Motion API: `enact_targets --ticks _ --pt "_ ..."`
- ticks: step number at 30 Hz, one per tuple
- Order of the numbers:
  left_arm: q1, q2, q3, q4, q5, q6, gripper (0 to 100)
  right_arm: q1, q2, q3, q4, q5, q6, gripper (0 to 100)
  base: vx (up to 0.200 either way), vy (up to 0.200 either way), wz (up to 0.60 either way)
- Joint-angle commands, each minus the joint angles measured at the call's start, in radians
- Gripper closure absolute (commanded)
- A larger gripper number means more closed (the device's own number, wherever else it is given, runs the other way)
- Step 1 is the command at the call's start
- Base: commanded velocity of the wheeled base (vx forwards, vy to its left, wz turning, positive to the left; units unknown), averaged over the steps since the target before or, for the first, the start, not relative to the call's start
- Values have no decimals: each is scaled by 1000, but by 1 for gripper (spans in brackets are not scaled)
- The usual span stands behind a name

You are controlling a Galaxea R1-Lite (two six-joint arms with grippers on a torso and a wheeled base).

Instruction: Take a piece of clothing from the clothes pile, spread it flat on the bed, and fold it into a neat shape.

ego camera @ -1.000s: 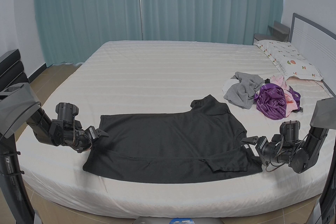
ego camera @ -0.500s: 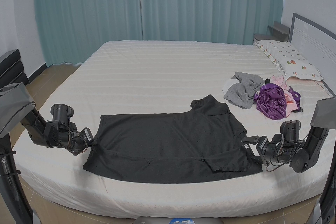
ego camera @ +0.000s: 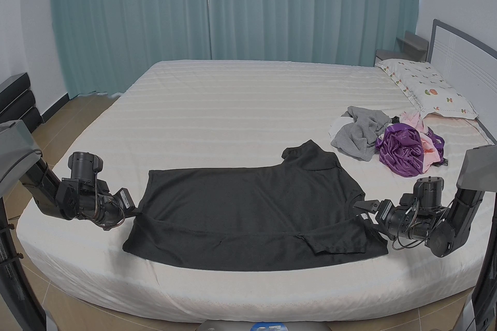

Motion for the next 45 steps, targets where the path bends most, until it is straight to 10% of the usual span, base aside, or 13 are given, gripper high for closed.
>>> enact_targets --ticks 1,26,27,45 --pt "1 -11 3 0 0 -2 100 -8 63 -36 0 8 -89 0 0 0 0" --pt "1 -12 6 0 0 -4 100 -11 167 -113 -3 56 -309 0 0 0 0" --pt "1 -14 6 0 0 -4 100 -11 169 -113 -5 56 -311 100 0 0 0" --pt "10 -60 48 3 0 -1 100 -46 118 -3 -131 59 -322 100 0 0 0"
